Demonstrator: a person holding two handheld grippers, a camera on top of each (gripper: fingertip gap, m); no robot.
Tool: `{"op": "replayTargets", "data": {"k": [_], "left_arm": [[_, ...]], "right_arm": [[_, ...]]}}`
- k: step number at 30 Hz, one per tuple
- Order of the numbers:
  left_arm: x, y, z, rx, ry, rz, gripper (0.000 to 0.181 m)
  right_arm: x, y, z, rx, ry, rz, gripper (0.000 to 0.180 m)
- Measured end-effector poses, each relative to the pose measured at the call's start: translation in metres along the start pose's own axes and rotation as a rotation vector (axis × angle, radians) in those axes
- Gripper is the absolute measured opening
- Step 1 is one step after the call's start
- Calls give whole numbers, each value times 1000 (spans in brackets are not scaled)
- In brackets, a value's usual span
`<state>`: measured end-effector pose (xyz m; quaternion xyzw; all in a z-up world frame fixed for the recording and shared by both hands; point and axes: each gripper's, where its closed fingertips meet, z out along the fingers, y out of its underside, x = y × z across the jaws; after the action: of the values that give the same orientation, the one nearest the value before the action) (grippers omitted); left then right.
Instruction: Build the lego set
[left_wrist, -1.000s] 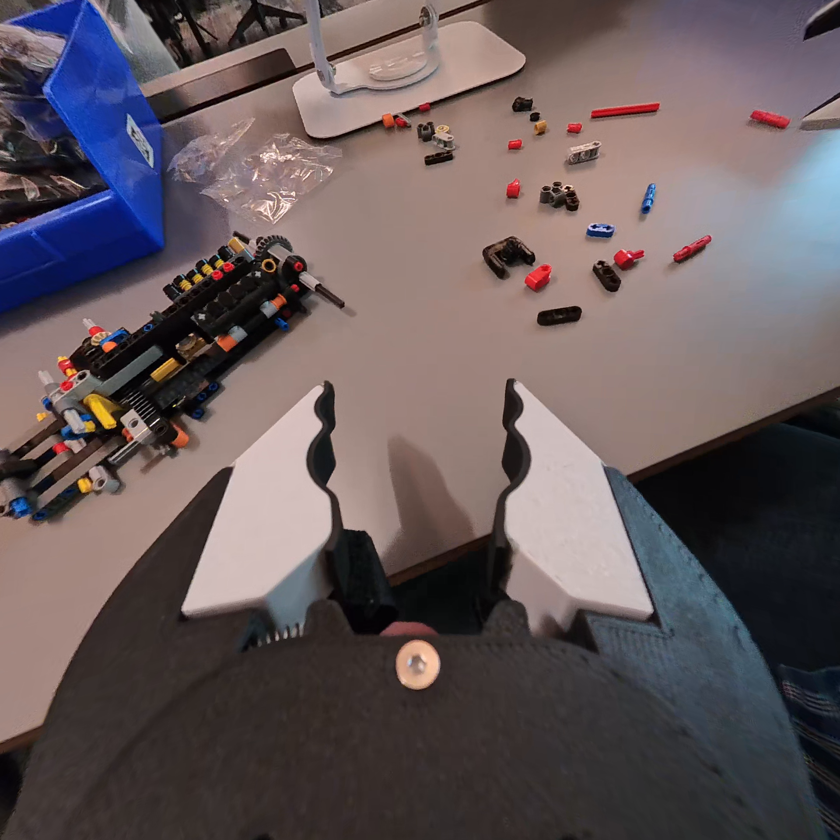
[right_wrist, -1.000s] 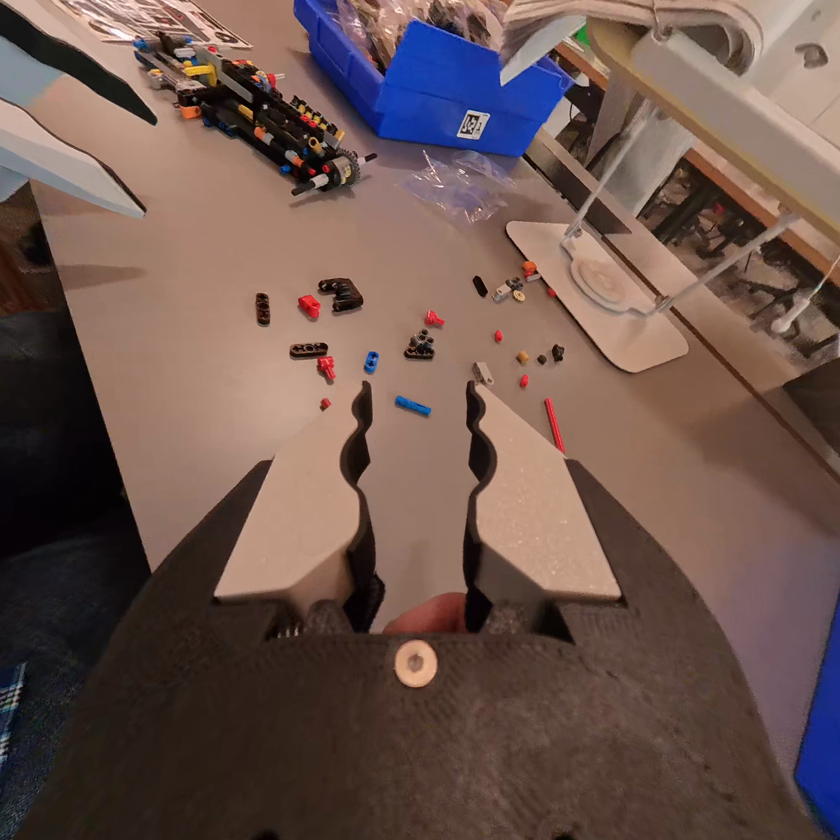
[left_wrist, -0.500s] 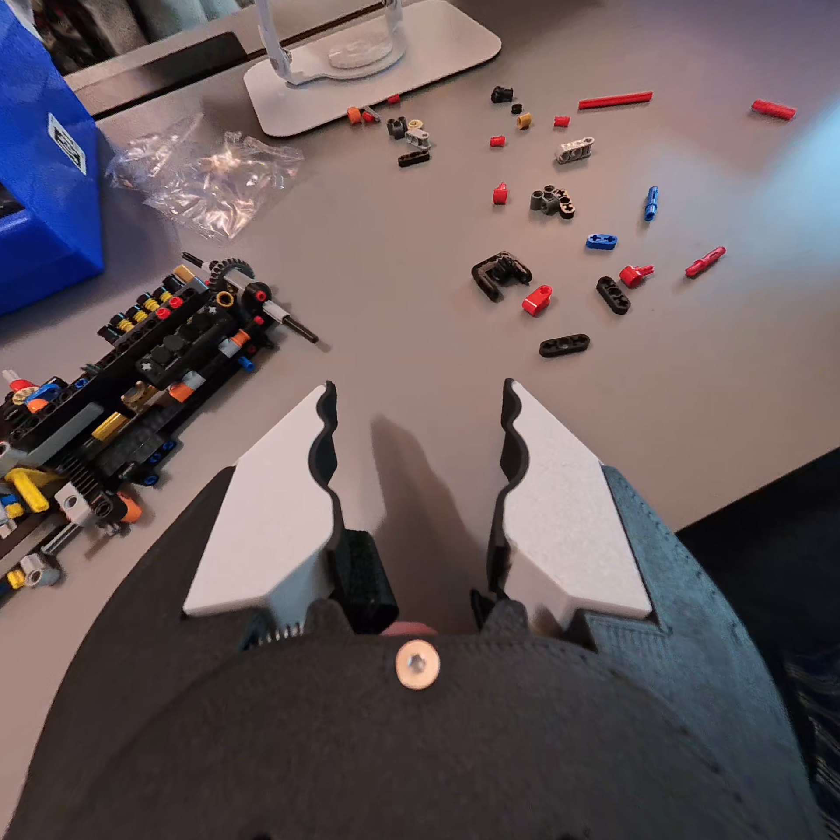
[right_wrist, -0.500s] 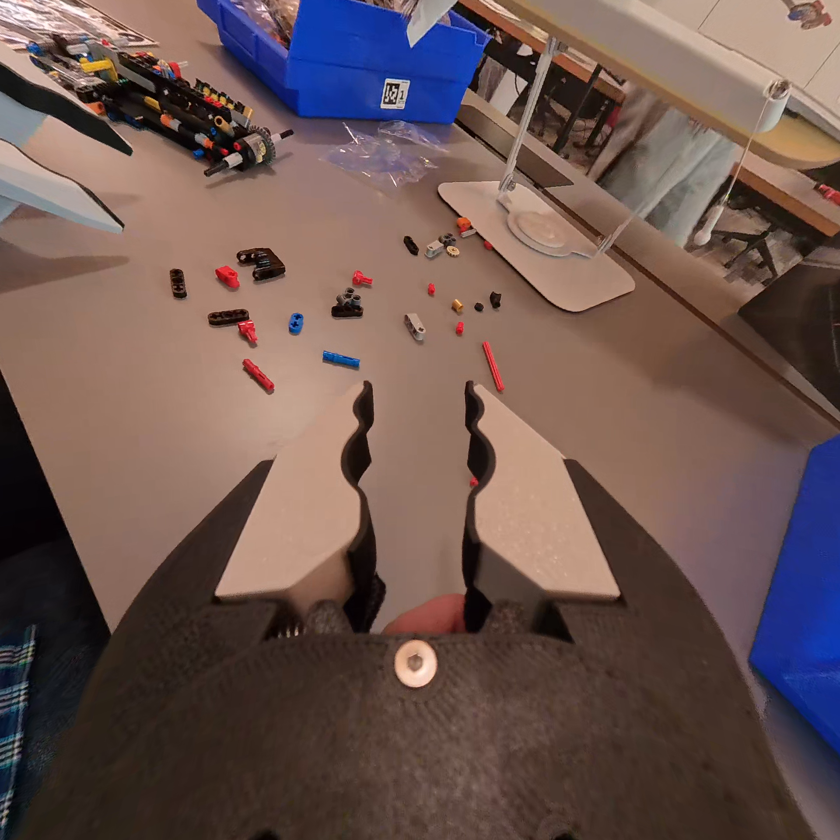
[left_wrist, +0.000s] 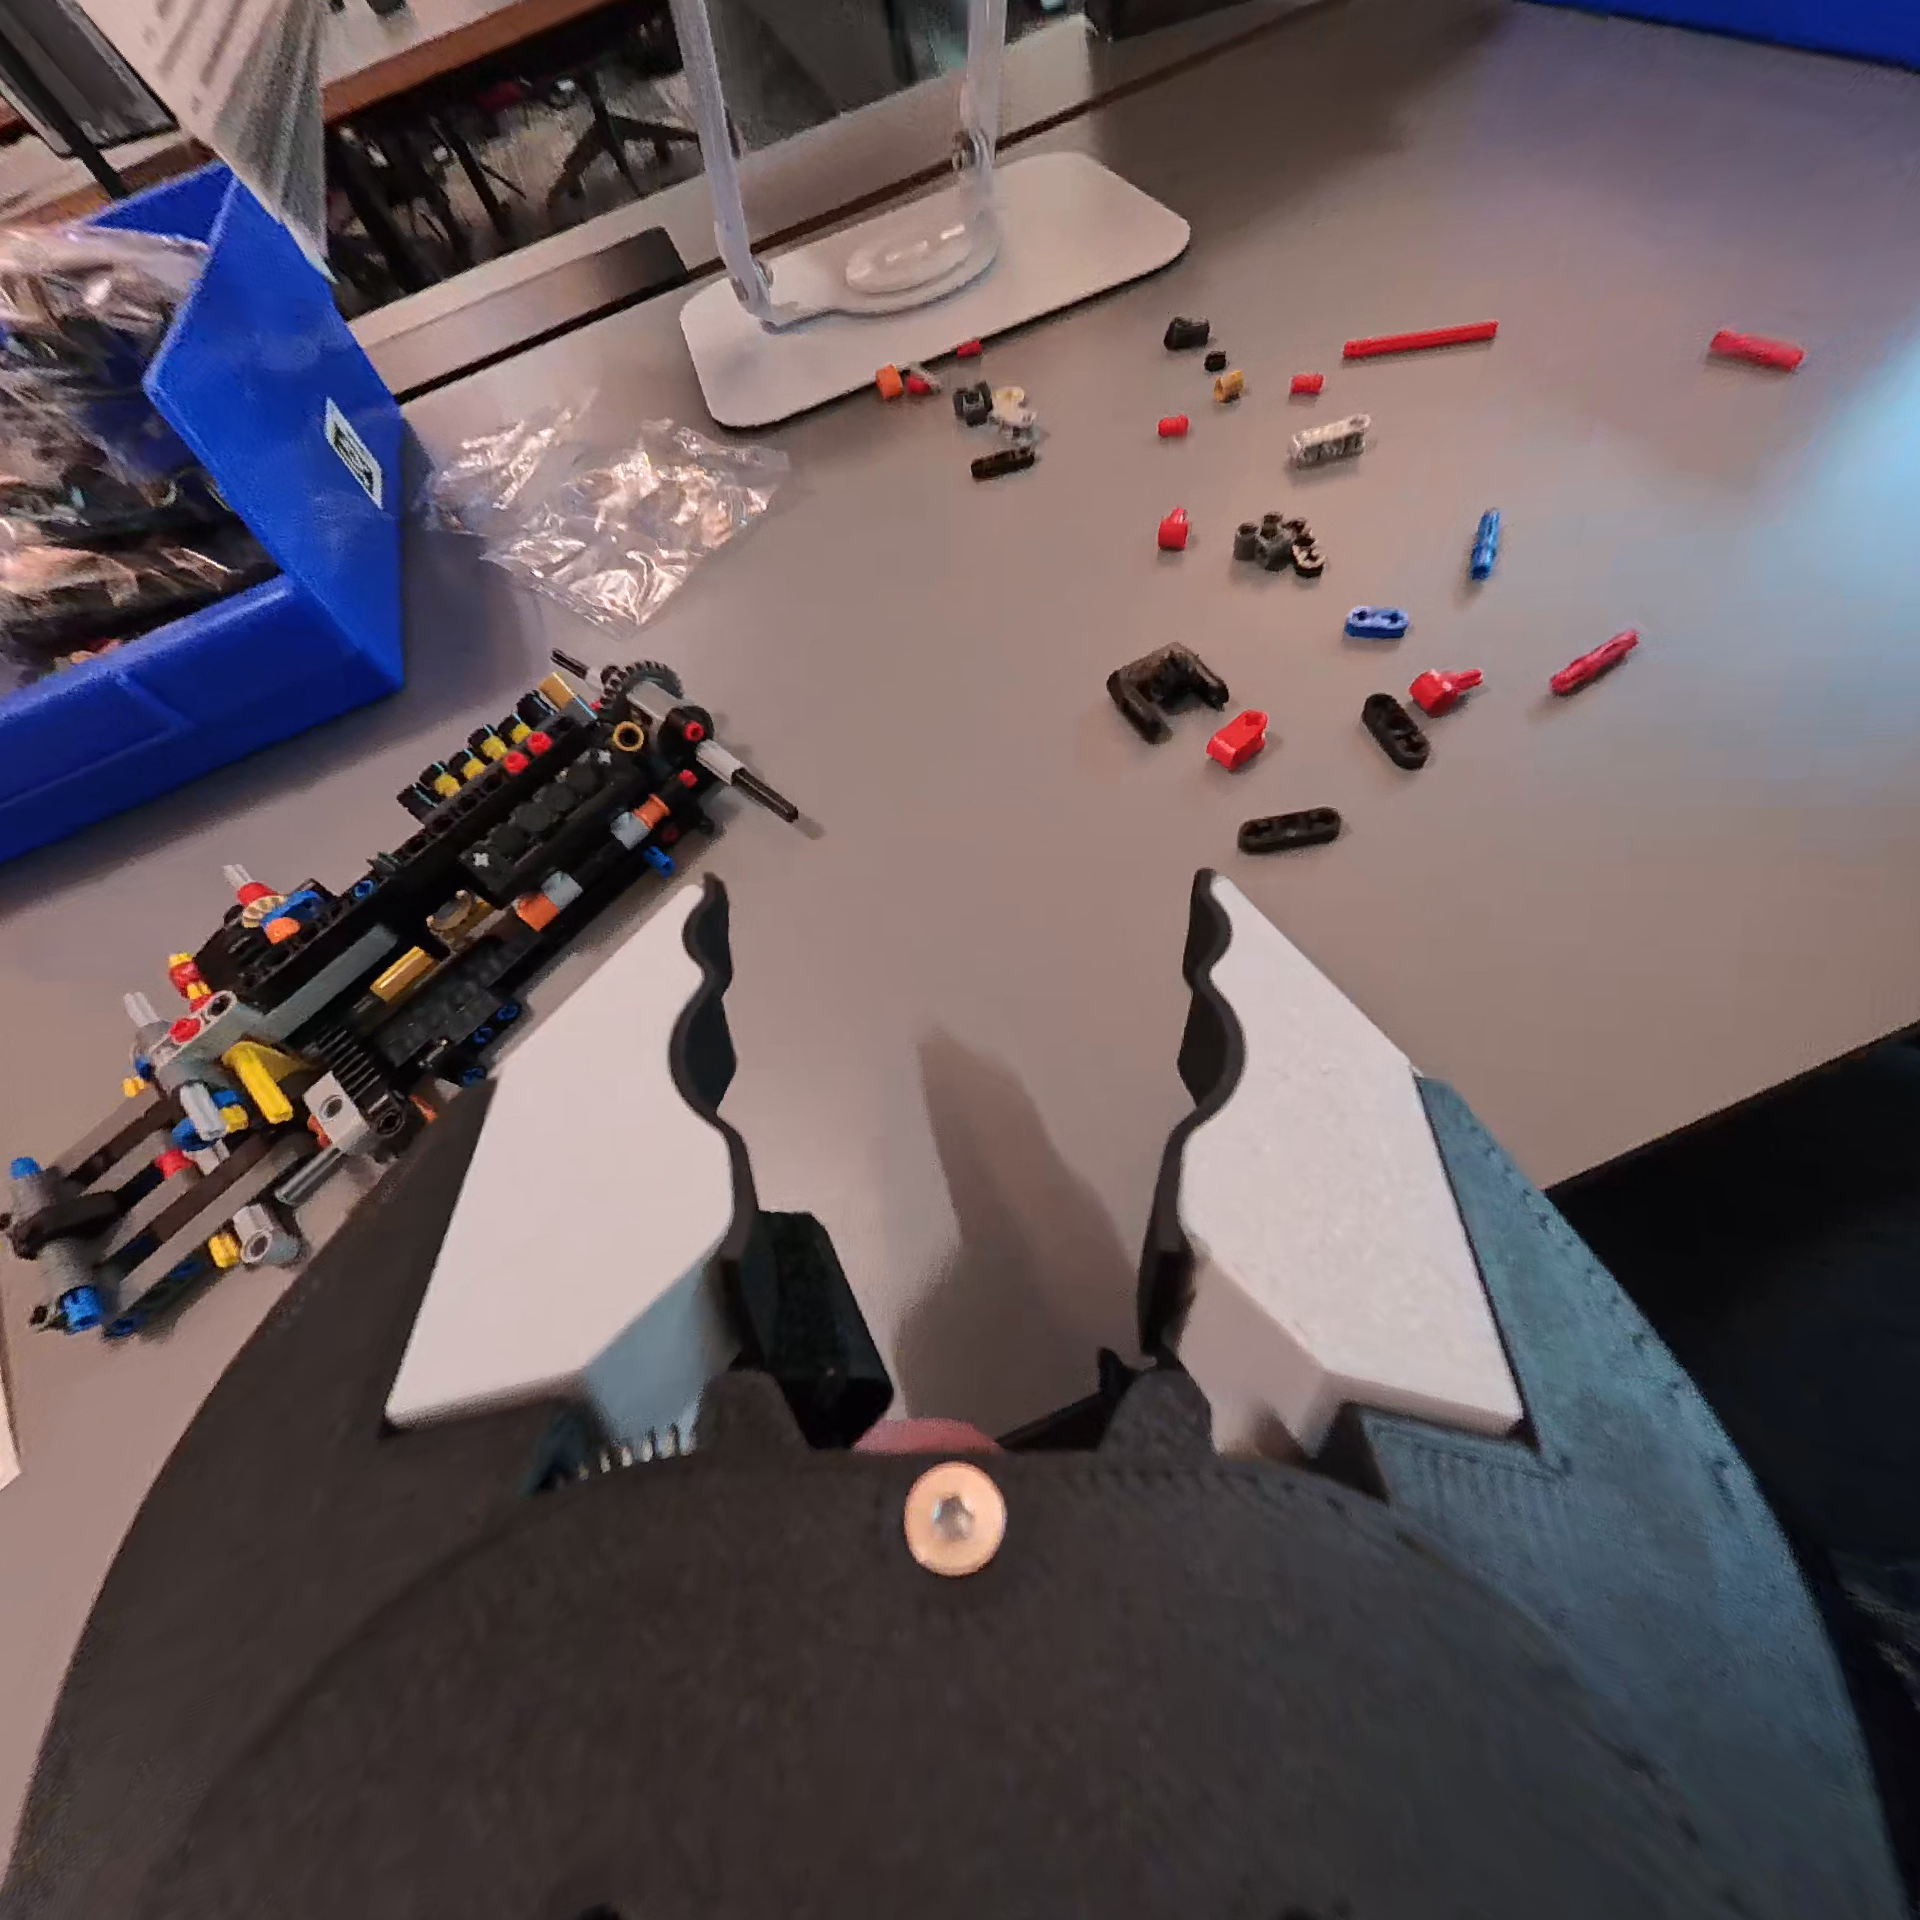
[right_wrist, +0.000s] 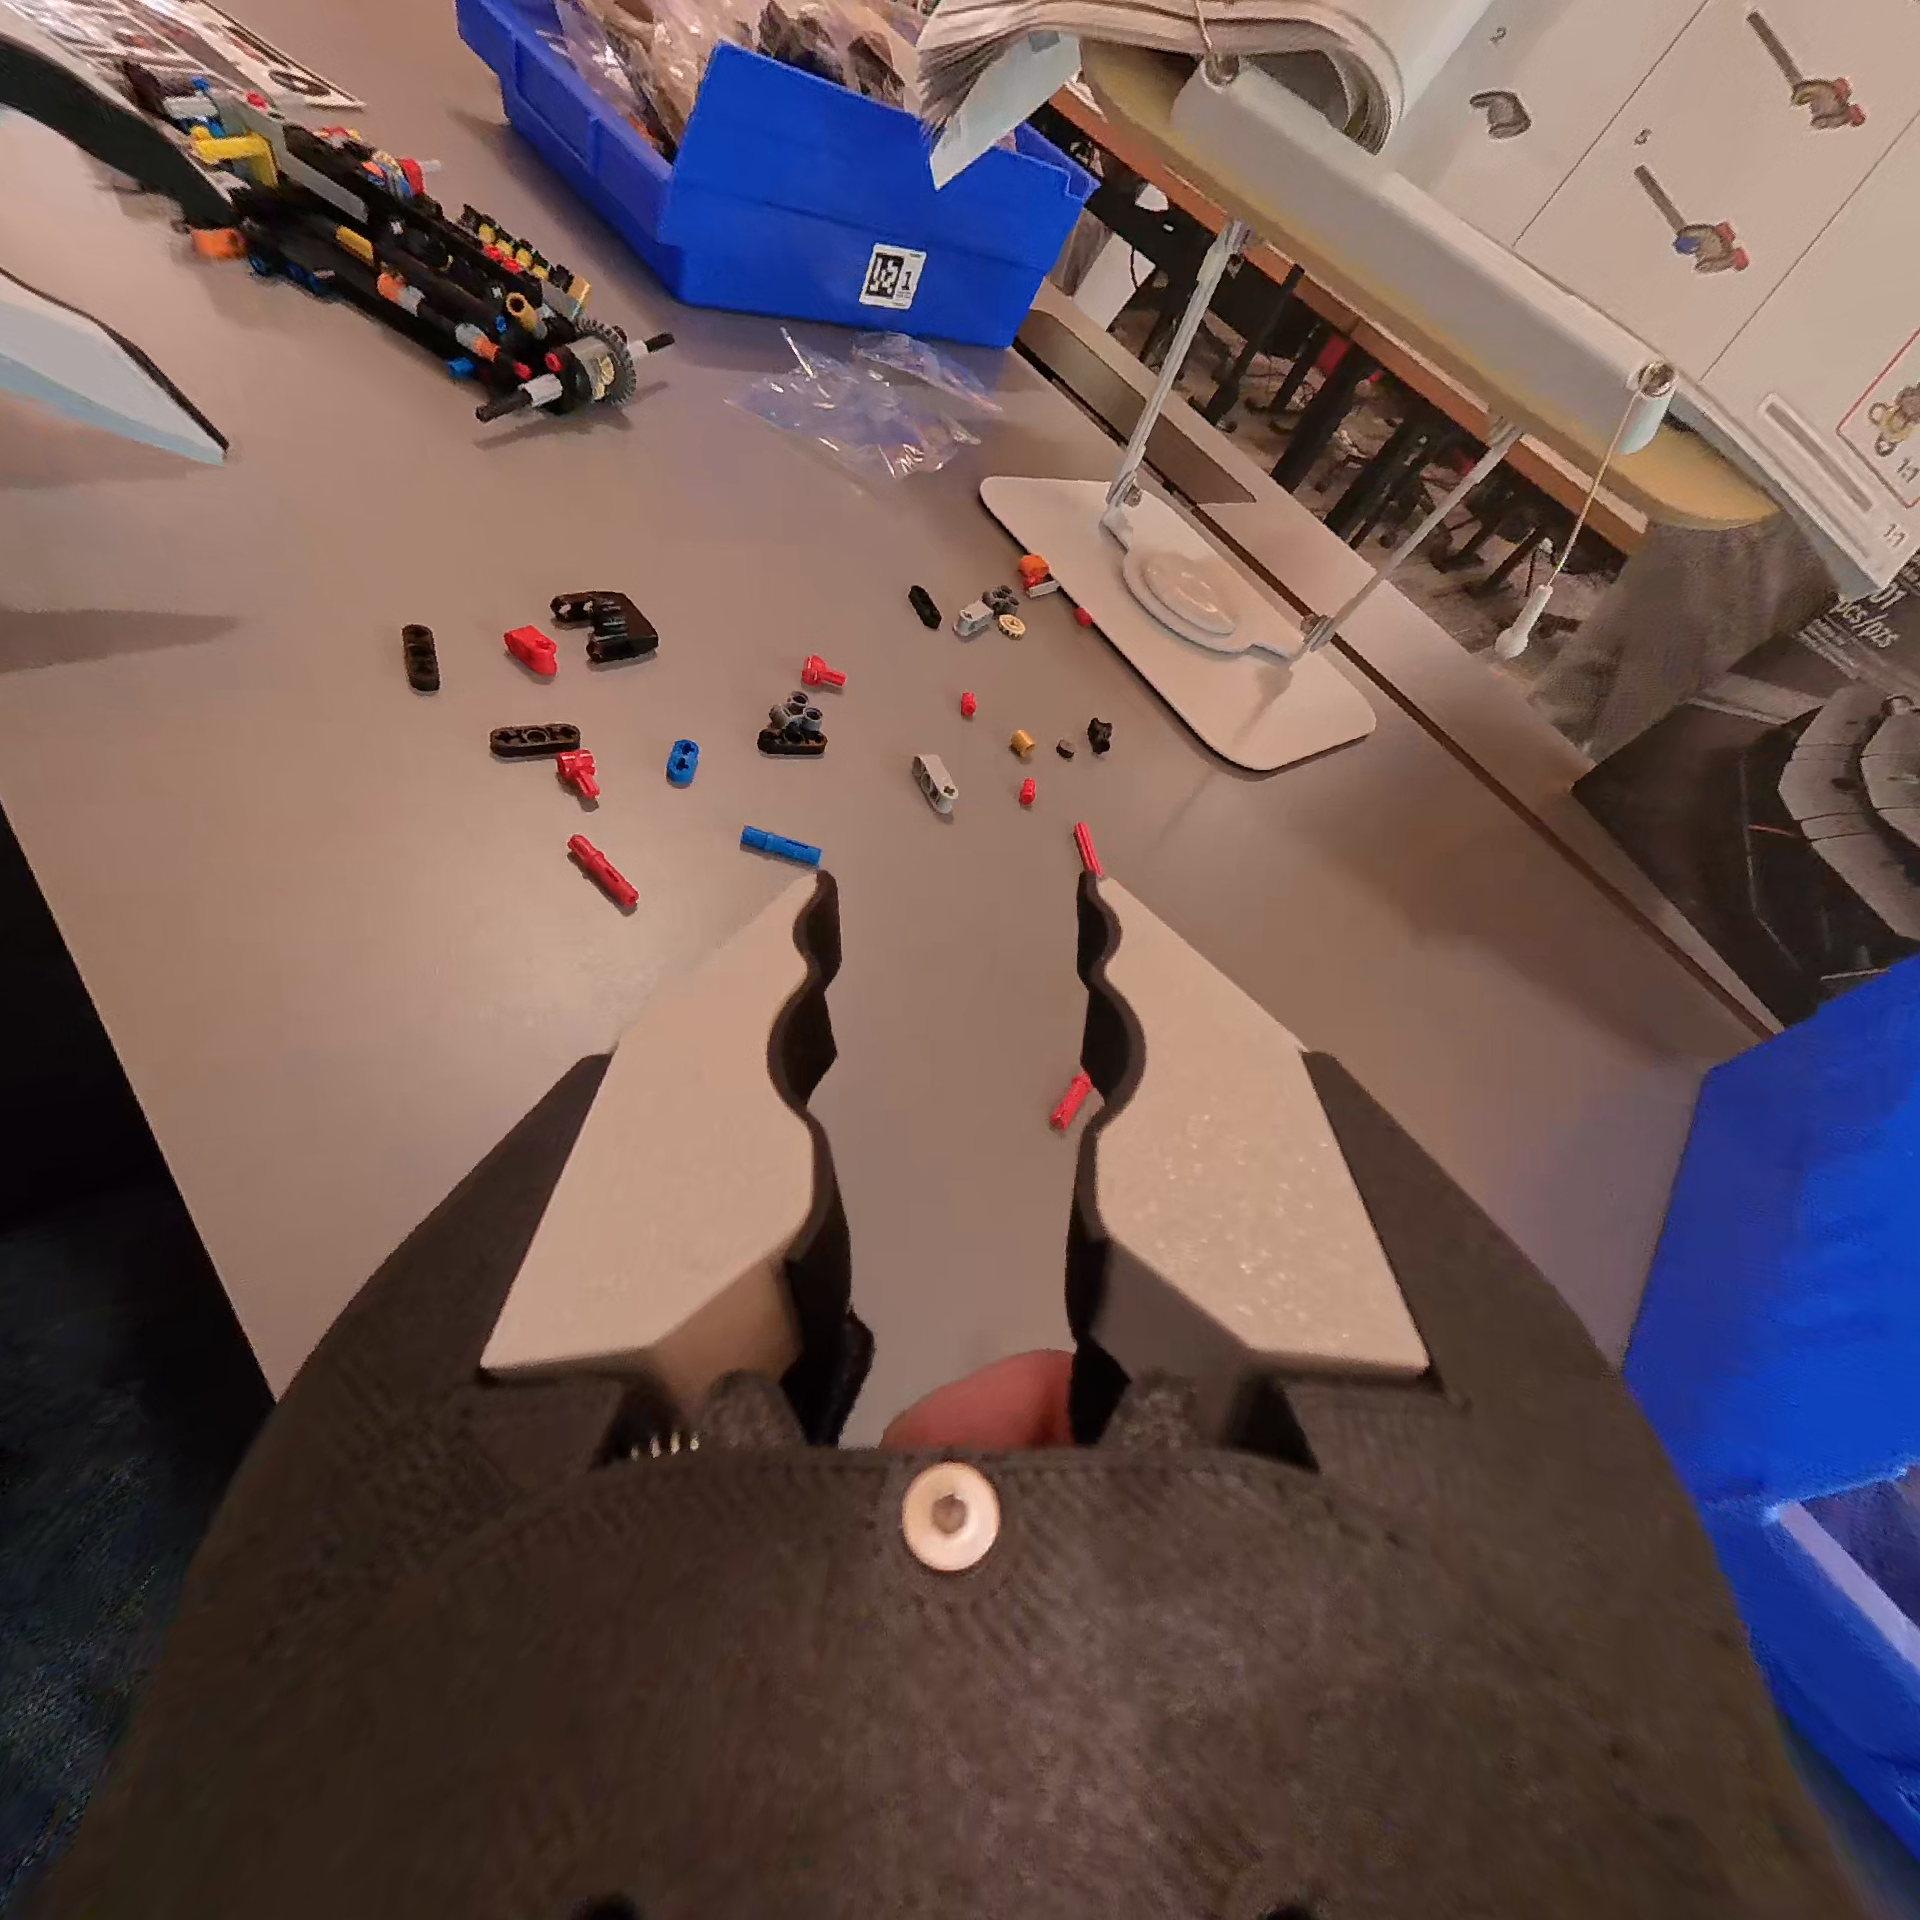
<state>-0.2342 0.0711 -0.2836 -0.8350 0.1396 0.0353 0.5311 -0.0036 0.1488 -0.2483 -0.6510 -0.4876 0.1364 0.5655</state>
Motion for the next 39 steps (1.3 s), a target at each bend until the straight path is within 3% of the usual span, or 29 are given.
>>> {"op": "replayTargets", "data": {"k": [14,27,39], "left_arm": [[4,-4,-2,25,4,14,88],[0,-6,-9,45,29,-42,86],[-5,0,-7,32,45,-95,89]], "right_arm": [[2,4,-2,-20,8,42,57],[1,-1,-2,-4,4,6,57],[3,4,4,3,-39,115,62]]}}
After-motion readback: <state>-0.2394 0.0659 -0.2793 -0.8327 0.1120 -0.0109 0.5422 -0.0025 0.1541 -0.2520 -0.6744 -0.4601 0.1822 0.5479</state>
